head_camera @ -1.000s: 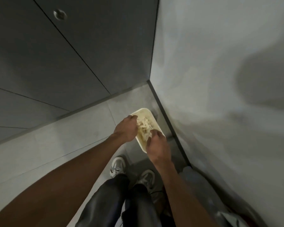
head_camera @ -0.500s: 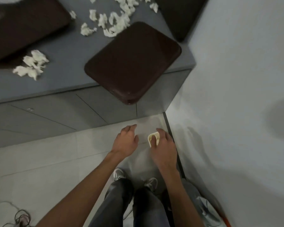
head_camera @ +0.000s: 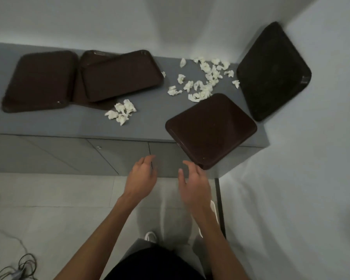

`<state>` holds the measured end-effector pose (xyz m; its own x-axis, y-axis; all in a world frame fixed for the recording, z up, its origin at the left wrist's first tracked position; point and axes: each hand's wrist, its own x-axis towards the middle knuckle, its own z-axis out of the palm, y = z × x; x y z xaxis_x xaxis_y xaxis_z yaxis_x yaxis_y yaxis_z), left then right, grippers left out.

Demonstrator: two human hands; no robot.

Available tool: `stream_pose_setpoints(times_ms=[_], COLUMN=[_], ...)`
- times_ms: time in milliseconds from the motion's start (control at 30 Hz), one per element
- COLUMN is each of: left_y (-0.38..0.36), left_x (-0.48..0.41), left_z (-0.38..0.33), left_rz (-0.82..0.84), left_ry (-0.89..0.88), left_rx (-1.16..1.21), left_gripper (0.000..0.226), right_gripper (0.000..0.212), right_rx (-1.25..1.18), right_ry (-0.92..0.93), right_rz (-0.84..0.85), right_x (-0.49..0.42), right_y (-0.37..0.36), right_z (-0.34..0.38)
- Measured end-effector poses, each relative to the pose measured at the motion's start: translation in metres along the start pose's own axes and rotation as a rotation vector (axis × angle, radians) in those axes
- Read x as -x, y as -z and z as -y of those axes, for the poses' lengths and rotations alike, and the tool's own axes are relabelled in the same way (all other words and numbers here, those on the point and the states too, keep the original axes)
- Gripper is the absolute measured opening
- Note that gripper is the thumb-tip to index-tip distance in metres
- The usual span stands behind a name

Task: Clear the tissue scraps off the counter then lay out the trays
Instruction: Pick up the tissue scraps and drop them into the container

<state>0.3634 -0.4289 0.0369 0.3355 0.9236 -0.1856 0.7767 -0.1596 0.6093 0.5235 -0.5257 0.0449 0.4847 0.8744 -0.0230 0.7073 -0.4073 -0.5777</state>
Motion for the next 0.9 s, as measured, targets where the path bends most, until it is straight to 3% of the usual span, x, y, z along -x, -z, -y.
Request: stream_pose_setpoints(times_ms=[333,900], left_y=[0.034,0.013], left_x=[-0.064,-0.335], left_z=[0.021,-0.060], left_rz=[-0.115,-0.107], left_ry=[0.062,-0.079], left_rx=[0.099,0.054], left_gripper=[0.028,0.020], right_gripper=[0.038,0.031], right_rx=[0.002,-0.052], right_ry=[0.064,0.068], right_rz=[0.091,0.130], right_x=[-0.086,-0.355], right_y=[-0.008,-0.008], right_z=[0.032,0.003])
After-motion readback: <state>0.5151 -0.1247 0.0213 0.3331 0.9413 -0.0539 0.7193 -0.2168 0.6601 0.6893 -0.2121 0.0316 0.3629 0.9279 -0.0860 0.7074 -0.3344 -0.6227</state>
